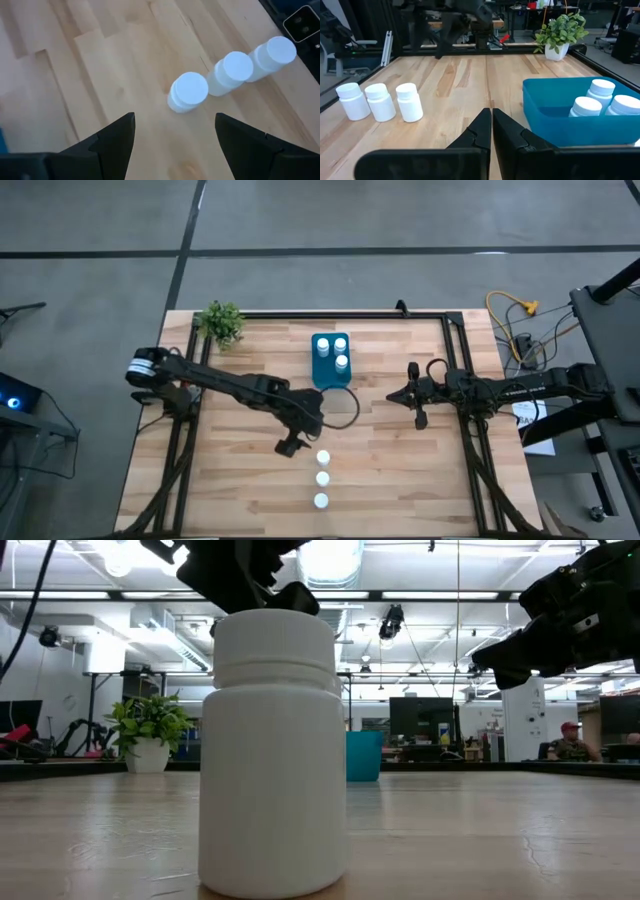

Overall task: Pick and place pill bottles into a basket
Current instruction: Put the top white pill bottle into the blue bin

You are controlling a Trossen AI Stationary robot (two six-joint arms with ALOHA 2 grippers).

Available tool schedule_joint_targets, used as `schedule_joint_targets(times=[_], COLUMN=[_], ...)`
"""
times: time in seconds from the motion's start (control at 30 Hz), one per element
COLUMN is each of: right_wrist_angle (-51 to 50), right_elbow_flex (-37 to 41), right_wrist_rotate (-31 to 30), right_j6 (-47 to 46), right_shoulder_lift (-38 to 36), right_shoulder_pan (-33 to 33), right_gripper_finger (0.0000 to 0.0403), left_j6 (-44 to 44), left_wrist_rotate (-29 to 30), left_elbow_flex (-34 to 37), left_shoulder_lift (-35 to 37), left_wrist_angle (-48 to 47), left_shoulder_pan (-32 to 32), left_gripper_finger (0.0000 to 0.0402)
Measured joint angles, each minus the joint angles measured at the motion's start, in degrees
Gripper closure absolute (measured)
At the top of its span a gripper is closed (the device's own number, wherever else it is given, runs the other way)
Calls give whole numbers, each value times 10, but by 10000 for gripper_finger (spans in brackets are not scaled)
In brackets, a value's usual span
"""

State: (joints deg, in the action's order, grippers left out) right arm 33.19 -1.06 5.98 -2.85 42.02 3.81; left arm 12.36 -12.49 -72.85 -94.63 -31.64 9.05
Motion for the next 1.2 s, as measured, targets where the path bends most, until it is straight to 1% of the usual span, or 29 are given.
schedule_joint_targets(times=[0.23,0.47,0.57,0.7,1.2], right_wrist_angle=[0,0,0,-3,-14], right_elbow_flex=[0,0,0,0,0], right_wrist_rotate=[-1,-1,-1,-1,-1], right_j6=[0,0,0,0,-2], right_shoulder_lift=[0,0,0,1,1], right_shoulder_pan=[0,0,0,0,0], right_gripper_finger=[394,394,394,394,394], left_j6=[2,3,3,6,1], left_wrist_rotate=[4,68,73,98,93], left_elbow_flex=[-14,-16,-16,-16,-15], left_shoulder_lift=[-29,-40,-47,-57,-92], left_wrist_angle=[17,46,49,53,93], left_shoulder_pan=[38,75,80,80,79], left_gripper_finger=[144,144,144,144,144])
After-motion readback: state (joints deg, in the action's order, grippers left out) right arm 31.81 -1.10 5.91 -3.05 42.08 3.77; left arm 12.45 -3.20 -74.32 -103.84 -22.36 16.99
